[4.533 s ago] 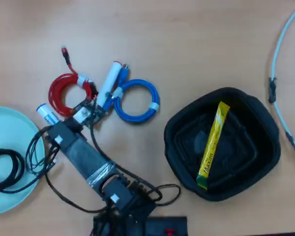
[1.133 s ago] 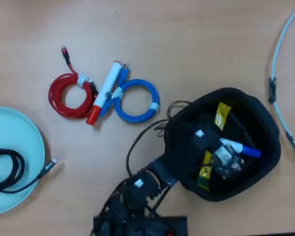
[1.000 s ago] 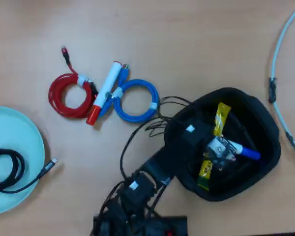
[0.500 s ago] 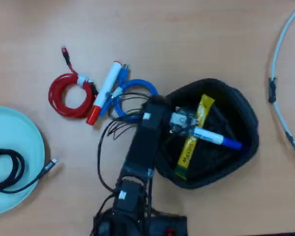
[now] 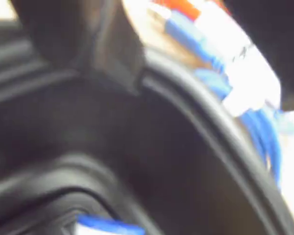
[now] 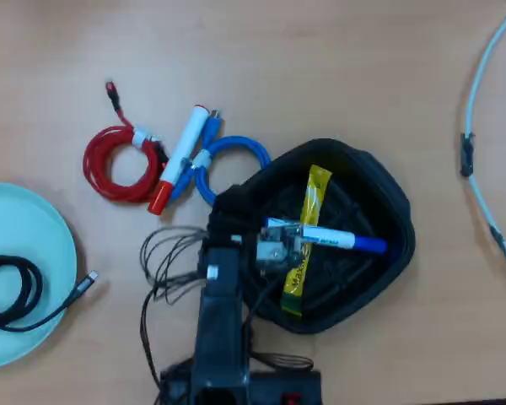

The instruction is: Pick up the blue pen and put it in the black bowl

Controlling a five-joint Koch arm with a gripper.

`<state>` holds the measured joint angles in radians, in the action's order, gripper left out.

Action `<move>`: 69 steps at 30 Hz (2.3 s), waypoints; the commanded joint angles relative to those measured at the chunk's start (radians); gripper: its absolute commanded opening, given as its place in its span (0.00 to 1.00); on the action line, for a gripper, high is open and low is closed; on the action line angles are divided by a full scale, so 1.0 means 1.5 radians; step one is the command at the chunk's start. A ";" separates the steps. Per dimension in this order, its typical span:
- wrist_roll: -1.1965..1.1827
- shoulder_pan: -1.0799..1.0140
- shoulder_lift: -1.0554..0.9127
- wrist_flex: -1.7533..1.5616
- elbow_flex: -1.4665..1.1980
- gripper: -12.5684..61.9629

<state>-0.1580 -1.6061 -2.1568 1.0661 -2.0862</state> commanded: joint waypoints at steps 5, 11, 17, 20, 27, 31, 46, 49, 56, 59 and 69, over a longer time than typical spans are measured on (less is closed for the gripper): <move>-0.004 0.007 -0.036 -0.031 0.038 0.56; -0.006 0.032 -0.146 -0.165 -0.124 0.56; -0.022 0.084 -0.145 -0.306 -0.259 0.56; -0.017 0.106 -0.144 -0.377 -0.310 0.56; -0.018 0.112 -0.142 -0.545 -0.456 0.55; -0.019 0.104 -0.143 -0.606 -0.487 0.54; -0.029 0.040 -0.142 -0.310 -0.286 0.54; -0.065 0.041 -0.141 -0.065 -0.112 0.55; -0.089 0.043 -0.142 0.144 0.059 0.55; -0.093 0.073 -0.144 0.177 0.064 0.56; -0.215 0.253 -0.144 0.313 0.152 0.56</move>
<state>-0.4648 -1.2594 -2.2780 1.4788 -1.9712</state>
